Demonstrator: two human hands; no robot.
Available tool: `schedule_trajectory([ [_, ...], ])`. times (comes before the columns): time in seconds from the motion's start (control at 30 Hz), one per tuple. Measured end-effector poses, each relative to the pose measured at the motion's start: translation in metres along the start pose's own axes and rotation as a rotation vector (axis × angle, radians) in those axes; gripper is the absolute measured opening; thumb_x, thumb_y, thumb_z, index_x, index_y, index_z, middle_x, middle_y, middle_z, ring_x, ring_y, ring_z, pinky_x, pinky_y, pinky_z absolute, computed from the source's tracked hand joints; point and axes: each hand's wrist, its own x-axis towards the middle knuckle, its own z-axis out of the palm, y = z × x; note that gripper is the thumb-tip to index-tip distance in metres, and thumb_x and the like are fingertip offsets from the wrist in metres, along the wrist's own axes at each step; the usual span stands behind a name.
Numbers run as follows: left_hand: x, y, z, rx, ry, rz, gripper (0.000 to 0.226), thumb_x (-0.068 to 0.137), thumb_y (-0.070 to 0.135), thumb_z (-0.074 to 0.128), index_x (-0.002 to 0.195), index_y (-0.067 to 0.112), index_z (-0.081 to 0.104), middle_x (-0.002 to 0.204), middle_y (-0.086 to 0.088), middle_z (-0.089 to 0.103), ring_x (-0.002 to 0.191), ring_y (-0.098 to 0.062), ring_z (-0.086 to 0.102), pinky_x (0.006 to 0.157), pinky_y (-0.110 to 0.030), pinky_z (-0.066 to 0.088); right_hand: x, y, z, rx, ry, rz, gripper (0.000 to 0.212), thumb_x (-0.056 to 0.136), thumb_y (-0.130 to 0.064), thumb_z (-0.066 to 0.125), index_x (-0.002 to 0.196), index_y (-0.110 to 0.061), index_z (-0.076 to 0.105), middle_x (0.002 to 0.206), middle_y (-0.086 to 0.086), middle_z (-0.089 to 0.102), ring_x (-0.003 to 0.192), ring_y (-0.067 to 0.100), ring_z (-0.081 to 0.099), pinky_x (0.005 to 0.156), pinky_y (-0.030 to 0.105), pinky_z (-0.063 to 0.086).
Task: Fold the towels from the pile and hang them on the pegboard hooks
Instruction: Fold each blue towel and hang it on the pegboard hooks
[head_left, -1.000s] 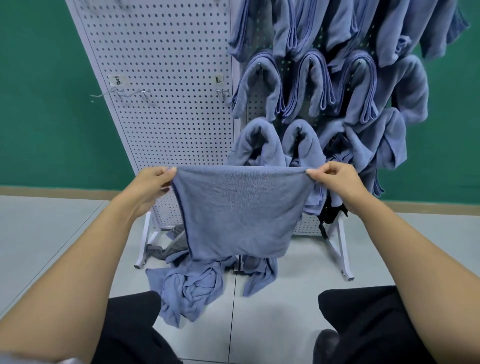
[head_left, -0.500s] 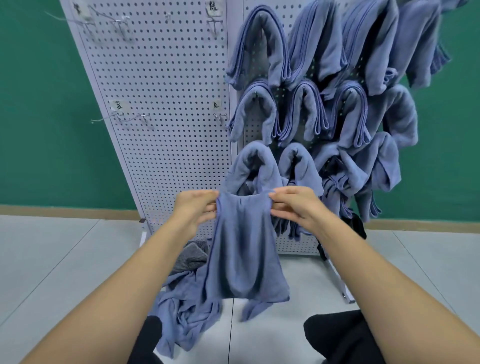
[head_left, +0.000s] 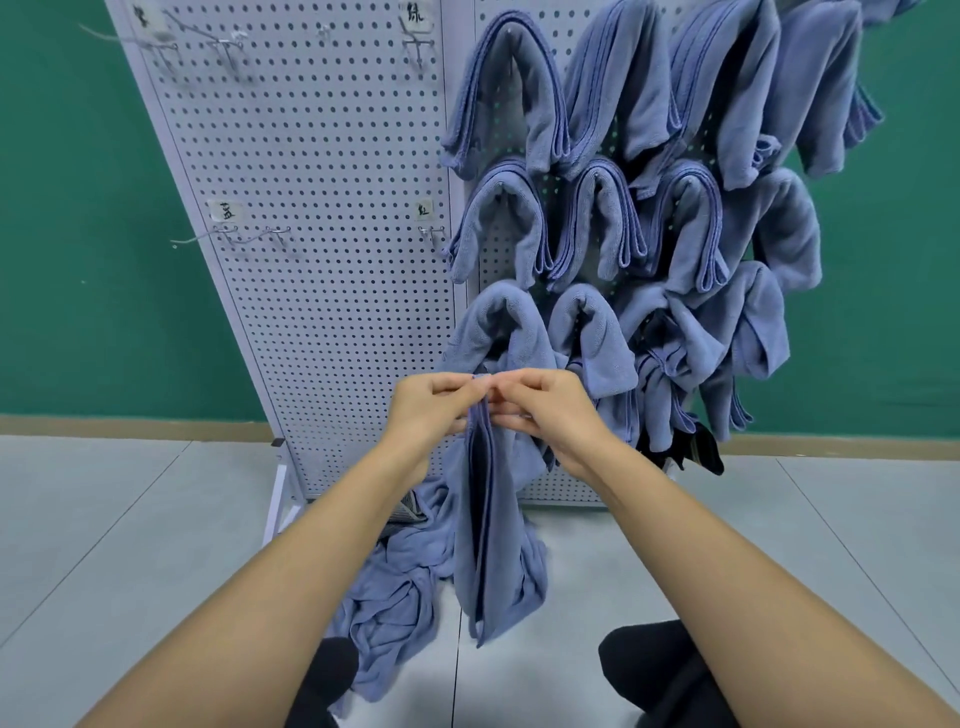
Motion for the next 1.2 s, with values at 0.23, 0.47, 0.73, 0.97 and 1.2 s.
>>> schedule_trajectory([
  [0.23,0.008,0.001,-0.006,0.058,-0.072,0.003,0.016,0.088,0.007,0.064,0.102,0.009,0.07,0.075,0.007,0.068,0.062,0.002,0.059,0.059,-0.011,0.047,0.005,-0.011,-0.03,-0.262,0.001,-0.215,0.025,0.089,-0.001,0.06,0.099,-0.023,0.067,0.103,-0.001,0.068,0.096,0.009,0.061,0.087,0.018,0.051],
  [0.47,0.012,0.007,-0.012,0.029,-0.204,0.052,0.024,0.095,0.006,0.049,0.092,0.019,0.069,0.086,-0.001,0.069,0.078,-0.011,0.061,0.077,-0.027,0.049,0.019,-0.021,-0.039,-0.843,-0.24,-0.278,0.034,0.075,-0.04,0.077,0.103,-0.026,0.065,0.125,-0.008,0.058,0.121,0.007,0.043,0.103,0.026,0.031],
  [0.73,0.018,-0.008,-0.035,0.146,-0.086,-0.061,0.02,0.091,0.022,0.063,0.11,0.023,0.055,0.098,0.001,0.064,0.085,-0.013,0.06,0.086,-0.034,0.05,0.037,-0.061,-0.023,-1.174,-0.187,-0.374,0.023,0.09,-0.033,0.061,0.087,-0.01,0.061,0.081,0.012,0.06,0.074,0.024,0.052,0.072,0.042,0.045],
  [0.97,-0.001,-0.037,-0.032,0.113,-0.147,-0.351,0.021,0.091,0.025,0.064,0.106,0.016,0.054,0.1,-0.004,0.063,0.085,-0.018,0.058,0.08,-0.034,0.053,0.024,-0.13,-0.016,-1.245,-0.104,-0.44,0.026,0.092,-0.03,0.06,0.082,-0.007,0.06,0.07,0.004,0.051,0.068,0.018,0.045,0.059,0.03,0.033],
  [1.2,-0.04,-0.064,0.013,-0.363,-0.232,-0.633,0.04,0.078,0.045,0.071,0.091,0.01,0.06,0.074,-0.006,0.065,0.065,-0.019,0.06,0.067,-0.033,0.049,-0.001,-0.198,-0.032,-1.007,0.007,-0.468,0.044,0.091,-0.032,0.061,0.088,0.012,0.058,0.075,0.011,0.048,0.07,0.016,0.043,0.065,0.029,0.033],
])
